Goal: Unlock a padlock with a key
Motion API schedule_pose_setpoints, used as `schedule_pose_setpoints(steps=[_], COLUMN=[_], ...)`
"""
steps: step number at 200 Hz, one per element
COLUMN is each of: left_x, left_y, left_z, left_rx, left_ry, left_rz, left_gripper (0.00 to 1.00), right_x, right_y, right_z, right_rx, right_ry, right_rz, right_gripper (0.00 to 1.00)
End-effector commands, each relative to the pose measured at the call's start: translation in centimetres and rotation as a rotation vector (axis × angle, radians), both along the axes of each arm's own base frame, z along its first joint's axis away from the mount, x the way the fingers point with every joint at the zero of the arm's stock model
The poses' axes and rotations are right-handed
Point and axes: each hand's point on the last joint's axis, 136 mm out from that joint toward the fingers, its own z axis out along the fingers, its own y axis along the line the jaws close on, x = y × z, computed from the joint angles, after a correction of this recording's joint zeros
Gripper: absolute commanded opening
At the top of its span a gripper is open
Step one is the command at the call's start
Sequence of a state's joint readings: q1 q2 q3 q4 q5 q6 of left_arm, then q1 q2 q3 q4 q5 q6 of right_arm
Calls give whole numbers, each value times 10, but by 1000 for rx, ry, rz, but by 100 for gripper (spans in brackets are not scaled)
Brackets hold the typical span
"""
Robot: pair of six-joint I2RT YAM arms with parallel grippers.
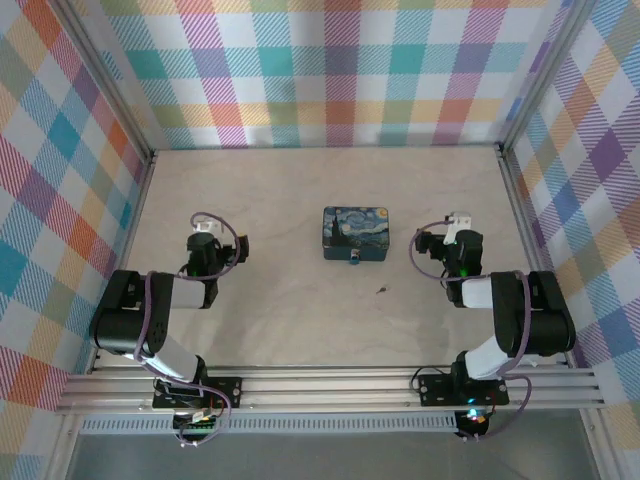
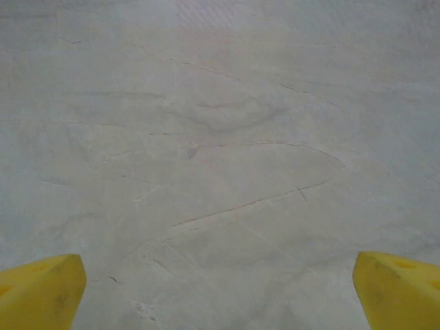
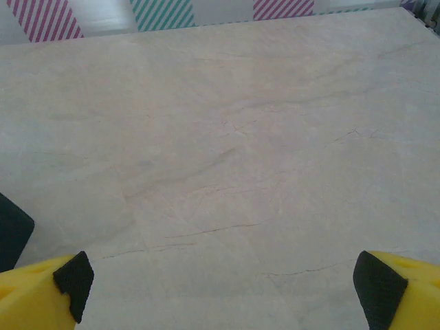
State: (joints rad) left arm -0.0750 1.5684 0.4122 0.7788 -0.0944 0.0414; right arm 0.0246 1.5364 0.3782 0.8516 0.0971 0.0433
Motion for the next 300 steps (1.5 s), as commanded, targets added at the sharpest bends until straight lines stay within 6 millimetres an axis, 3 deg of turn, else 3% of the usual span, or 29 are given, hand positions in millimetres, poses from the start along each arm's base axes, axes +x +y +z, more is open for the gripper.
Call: schedule_pose_setpoints(steps=[1,136,175,209,223,254,278,300], left_x=[6,6,-14,-32,-36,-43,-48,-55], left_y=[1,4,11,5,-2,-38,-65,-96], left_z=[10,13,72,114,129,142,139,136], left_rx=[-15,-11,-3,-153,-270,-525,-637,-712], left_ry=[-37,-44,-112,-84,-63,-19,31,53], left_rz=[2,26,94,115,122,20,-57,-135], left_gripper=[100,100,100,100,100,100,100,100], right_x=[5,5,-2,-24,-36,-67,-92,-114], right_y=[-3,-2,-6,0,9,37,66,88], right_z=[9,11,41,72,85,100,95,75], right_rx=[-1,2,0,103,162,294,356,371], right_ry=[-29,-34,-33,27,55,154,274,415], right_rz=[-7,-2,-27,-33,-11,70,156,193], right_gripper=[100,100,100,100,100,100,100,100])
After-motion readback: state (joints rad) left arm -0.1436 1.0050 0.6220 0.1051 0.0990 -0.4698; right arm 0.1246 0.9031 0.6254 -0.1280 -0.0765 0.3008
